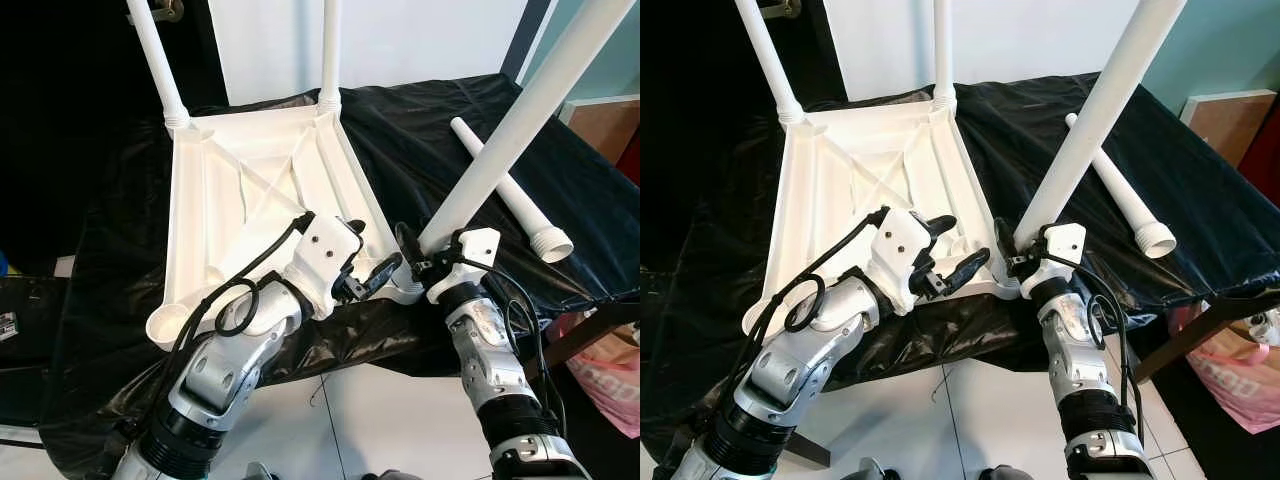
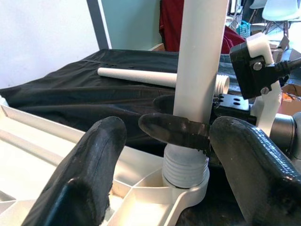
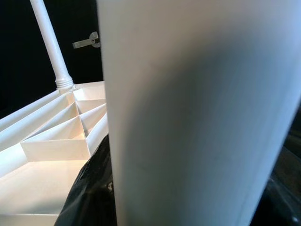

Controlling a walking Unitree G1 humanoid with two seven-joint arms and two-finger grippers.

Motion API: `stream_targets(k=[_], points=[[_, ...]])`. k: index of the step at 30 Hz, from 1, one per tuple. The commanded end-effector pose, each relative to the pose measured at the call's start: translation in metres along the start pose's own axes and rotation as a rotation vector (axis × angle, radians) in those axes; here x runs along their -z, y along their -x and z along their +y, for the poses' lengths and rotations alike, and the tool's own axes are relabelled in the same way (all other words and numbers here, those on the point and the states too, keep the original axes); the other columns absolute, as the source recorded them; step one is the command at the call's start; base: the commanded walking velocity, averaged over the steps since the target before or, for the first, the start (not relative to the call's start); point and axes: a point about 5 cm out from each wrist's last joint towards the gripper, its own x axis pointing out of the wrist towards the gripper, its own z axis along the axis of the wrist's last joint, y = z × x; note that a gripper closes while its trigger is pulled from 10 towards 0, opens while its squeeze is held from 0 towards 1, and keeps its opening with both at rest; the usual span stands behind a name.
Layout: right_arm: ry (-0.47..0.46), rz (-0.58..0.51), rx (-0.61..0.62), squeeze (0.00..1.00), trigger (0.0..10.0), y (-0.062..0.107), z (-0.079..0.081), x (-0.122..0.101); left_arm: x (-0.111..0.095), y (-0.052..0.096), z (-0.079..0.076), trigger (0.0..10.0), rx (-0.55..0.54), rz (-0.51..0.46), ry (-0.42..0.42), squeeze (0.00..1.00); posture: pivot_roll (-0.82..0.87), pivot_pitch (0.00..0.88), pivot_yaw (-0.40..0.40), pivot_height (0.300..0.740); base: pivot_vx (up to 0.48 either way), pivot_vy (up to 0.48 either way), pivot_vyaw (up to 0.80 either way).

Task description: Building children table

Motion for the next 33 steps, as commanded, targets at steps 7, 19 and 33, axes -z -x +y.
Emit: stream_targets(k=[7,19,33], points=[[0.042,0.297,-0.04,0.0,10.0,0.018,0.008,0.045,-0.001,-0.001,-0.003,10.0,0.047,0.006,-0.005,0.0,0.07,0.104,0.0,0.74,0.0,0.0,0.0],[0.241,0.239,-0.184,0.0,10.0,0.023,0.006,0.033,-0.002,-0.001,-0.004,10.0,0.053,0.005,-0.004,0.0,0.07,0.102,0.001,0.74,0.0,0.0,0.0],[0.299,0.175,-0.241,0.0,10.0,0.036,0.004,0.028,-0.001,-0.001,-0.006,10.0,0.068,0.006,-0.001,0.0,0.06,0.093,0.004,0.74,0.0,0.0,0.0]])
